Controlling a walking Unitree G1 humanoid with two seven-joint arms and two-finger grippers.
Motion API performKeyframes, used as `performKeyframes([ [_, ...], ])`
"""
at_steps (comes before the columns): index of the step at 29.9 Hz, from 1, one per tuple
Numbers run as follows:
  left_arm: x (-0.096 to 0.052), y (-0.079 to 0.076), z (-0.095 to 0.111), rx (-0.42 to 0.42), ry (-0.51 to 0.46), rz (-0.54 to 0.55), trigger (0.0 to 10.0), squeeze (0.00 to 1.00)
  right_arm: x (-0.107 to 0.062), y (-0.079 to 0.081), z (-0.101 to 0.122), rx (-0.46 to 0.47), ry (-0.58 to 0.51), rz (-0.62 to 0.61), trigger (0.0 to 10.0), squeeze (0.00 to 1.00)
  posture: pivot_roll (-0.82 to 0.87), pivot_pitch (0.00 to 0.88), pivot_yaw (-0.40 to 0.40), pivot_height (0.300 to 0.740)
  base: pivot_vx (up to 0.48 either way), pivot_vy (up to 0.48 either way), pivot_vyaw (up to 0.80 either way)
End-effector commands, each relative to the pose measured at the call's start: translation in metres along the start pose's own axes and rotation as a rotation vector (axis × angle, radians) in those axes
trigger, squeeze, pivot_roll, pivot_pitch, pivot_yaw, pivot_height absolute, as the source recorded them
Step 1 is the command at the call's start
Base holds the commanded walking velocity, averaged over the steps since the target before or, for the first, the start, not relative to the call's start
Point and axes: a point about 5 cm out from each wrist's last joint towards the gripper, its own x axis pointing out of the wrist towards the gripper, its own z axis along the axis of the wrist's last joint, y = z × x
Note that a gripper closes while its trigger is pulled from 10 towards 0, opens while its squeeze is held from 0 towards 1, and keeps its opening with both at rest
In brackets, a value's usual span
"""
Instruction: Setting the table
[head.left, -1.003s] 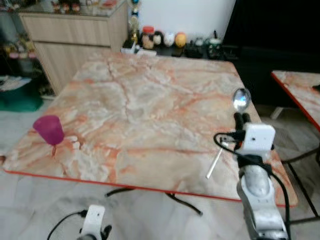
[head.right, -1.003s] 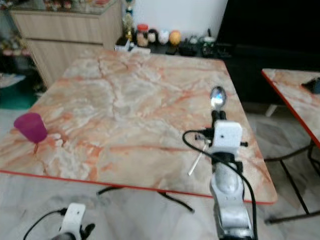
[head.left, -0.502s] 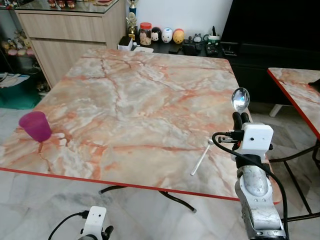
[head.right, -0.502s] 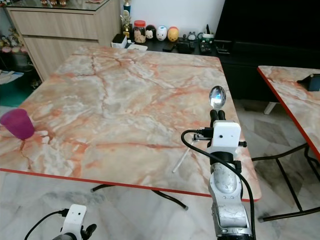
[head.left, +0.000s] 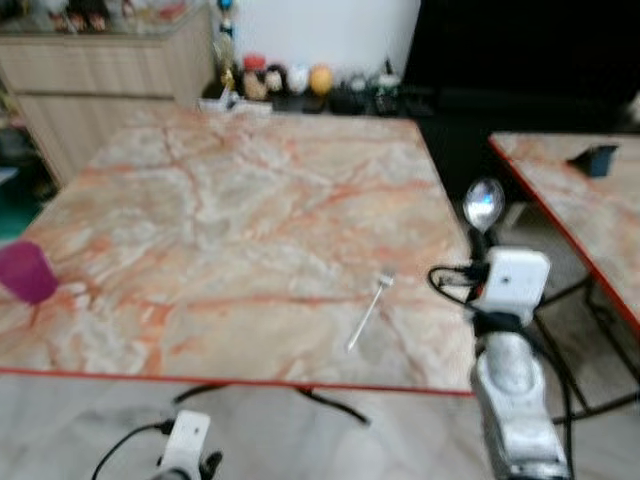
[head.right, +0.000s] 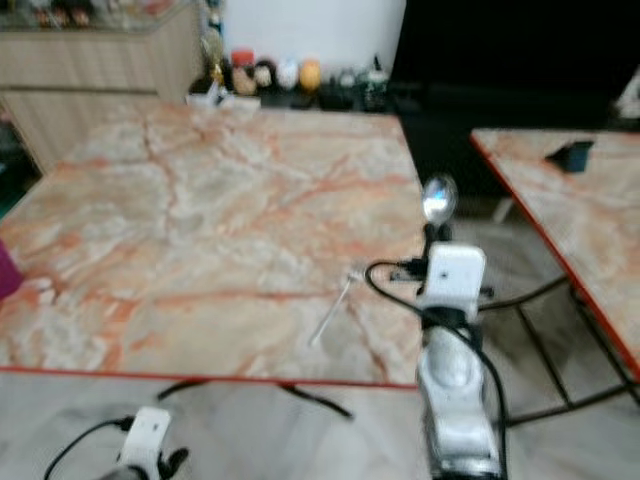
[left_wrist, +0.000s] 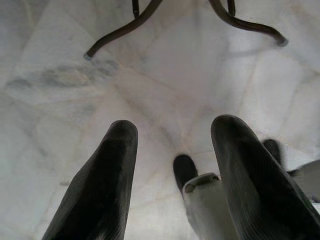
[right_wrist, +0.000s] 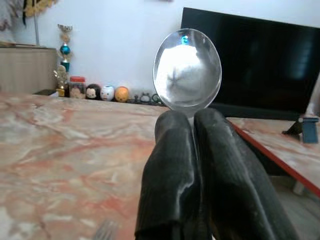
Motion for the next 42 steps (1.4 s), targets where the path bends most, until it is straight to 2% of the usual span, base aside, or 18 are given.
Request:
performKeyframes([
  [1, 0.0, -0.006, -0.005, 0.011, 0.022, -0.019, 10.0, 0.0, 0.0, -0.007, 0.001, -0.012, -0.005, -0.018, 10.0, 0.0, 0.01, 0.0, -0.037, 0.74, 0.0, -0.266, 0.0],
  [23, -0.003, -0.005, -0.016, -0.004, 0.062, -0.005, 10.0, 0.0, 0.009, -0.011, 0.007, -0.018, -0.026, -0.033, 10.0, 0.0, -0.01, 0.0, -0.033, 0.74, 0.0, -0.265, 0.0],
  [42, -0.002, -0.003, -0.014, 0.002, 0.066, -0.004, 10.0, 0.0, 0.011, -0.008, 0.007, -0.017, -0.036, -0.037, 10.0, 0.0, -0.01, 0.0, -0.013, 0.74, 0.0, -0.263, 0.0],
])
